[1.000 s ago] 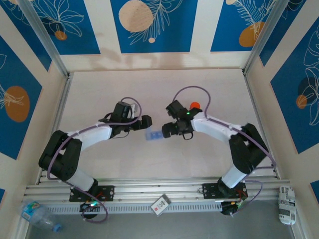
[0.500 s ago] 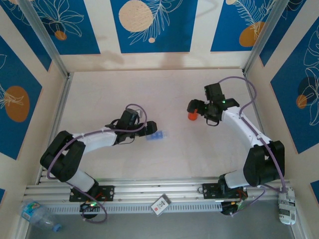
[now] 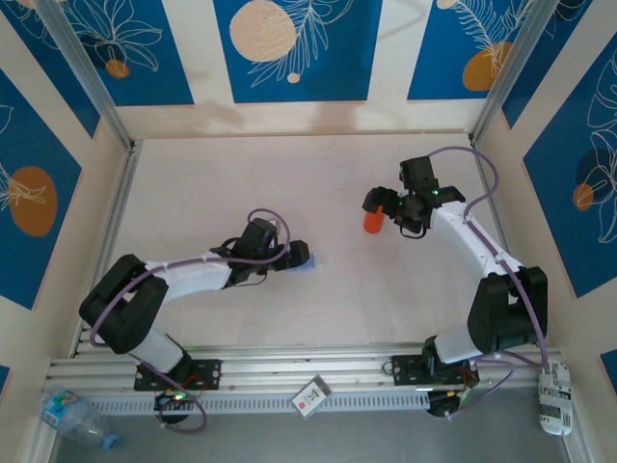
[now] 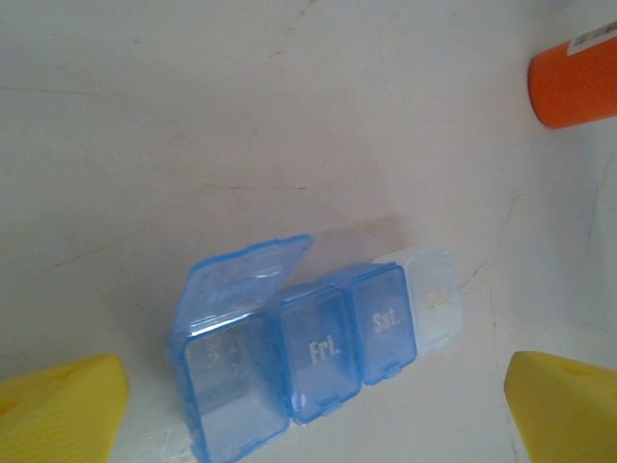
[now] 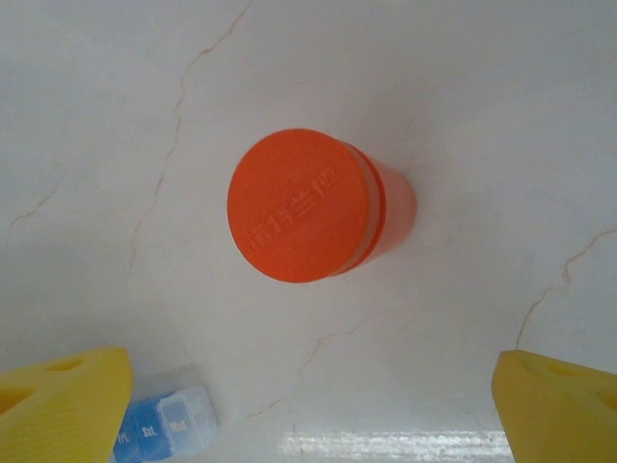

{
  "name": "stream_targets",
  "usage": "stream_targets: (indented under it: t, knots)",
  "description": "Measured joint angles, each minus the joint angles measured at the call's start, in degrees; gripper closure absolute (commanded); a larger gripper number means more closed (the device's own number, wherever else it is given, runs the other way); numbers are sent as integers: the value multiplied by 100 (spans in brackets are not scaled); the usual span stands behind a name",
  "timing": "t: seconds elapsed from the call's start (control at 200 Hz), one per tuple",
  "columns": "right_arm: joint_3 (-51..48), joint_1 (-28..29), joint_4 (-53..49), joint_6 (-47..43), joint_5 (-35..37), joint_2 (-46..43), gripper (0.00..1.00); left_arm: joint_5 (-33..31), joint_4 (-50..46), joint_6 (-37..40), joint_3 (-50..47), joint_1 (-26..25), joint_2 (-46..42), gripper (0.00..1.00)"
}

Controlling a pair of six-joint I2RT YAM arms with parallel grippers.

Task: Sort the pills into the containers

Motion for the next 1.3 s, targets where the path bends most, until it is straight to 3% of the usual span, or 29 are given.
stream_targets:
  t: [0.885, 1.3]
  knots:
    - [184, -146, 57, -87, -20, 422, 8, 42, 208, -15, 444, -153, 422, 0]
    - [1351, 63, -214, -503, 310, 1652, 8, -422, -518, 717, 538, -133, -551, 0]
